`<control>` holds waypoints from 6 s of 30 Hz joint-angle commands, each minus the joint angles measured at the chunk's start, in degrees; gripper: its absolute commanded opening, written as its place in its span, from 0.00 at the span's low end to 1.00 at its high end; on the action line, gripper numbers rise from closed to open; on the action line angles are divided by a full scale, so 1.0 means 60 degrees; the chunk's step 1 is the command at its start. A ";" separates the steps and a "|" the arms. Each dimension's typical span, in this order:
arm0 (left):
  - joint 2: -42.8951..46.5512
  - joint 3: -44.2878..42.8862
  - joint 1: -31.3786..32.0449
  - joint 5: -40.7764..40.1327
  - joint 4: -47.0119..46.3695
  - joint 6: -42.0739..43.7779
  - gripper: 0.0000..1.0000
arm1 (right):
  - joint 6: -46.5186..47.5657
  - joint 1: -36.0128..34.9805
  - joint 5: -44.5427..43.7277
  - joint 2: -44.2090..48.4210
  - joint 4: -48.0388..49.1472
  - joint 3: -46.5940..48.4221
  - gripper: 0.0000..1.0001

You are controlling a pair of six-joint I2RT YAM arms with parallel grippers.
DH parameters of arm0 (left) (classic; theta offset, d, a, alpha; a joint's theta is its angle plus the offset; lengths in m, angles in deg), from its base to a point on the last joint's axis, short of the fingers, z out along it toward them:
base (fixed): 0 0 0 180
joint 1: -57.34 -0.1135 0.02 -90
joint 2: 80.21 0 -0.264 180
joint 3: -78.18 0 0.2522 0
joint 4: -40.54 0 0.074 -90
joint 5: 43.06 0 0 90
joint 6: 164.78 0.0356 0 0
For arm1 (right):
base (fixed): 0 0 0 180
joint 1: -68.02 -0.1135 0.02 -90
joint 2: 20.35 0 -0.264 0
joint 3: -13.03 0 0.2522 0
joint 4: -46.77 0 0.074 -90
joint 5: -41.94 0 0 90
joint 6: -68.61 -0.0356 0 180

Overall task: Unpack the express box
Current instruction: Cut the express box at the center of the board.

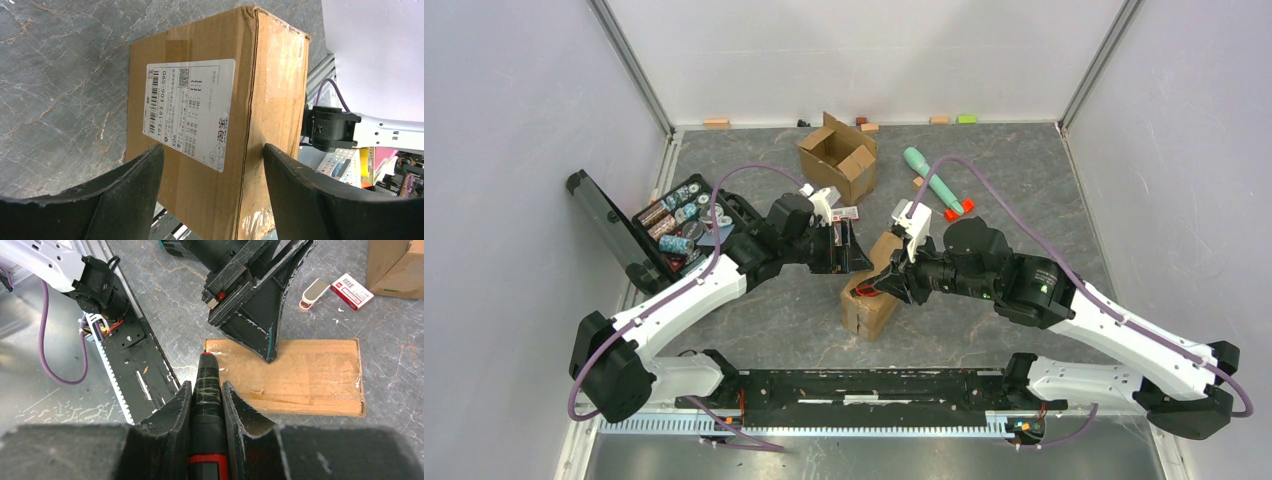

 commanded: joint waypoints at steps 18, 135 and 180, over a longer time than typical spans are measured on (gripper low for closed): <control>0.0079 -0.0426 0.0049 -0.0374 0.0601 -0.0030 0.82 | -0.0044 -0.0042 0.0275 -0.0103 -0.0342 0.0078 0.00; -0.3463 -0.2080 -0.0571 0.2745 -0.0990 0.2736 0.83 | 0.0964 0.0724 0.0549 -0.0708 -0.3797 0.2062 0.00; -0.0529 -0.2158 -0.0453 0.0654 0.3263 0.2619 0.82 | -0.1145 0.2323 0.1077 -0.0081 -0.1337 -0.0098 0.00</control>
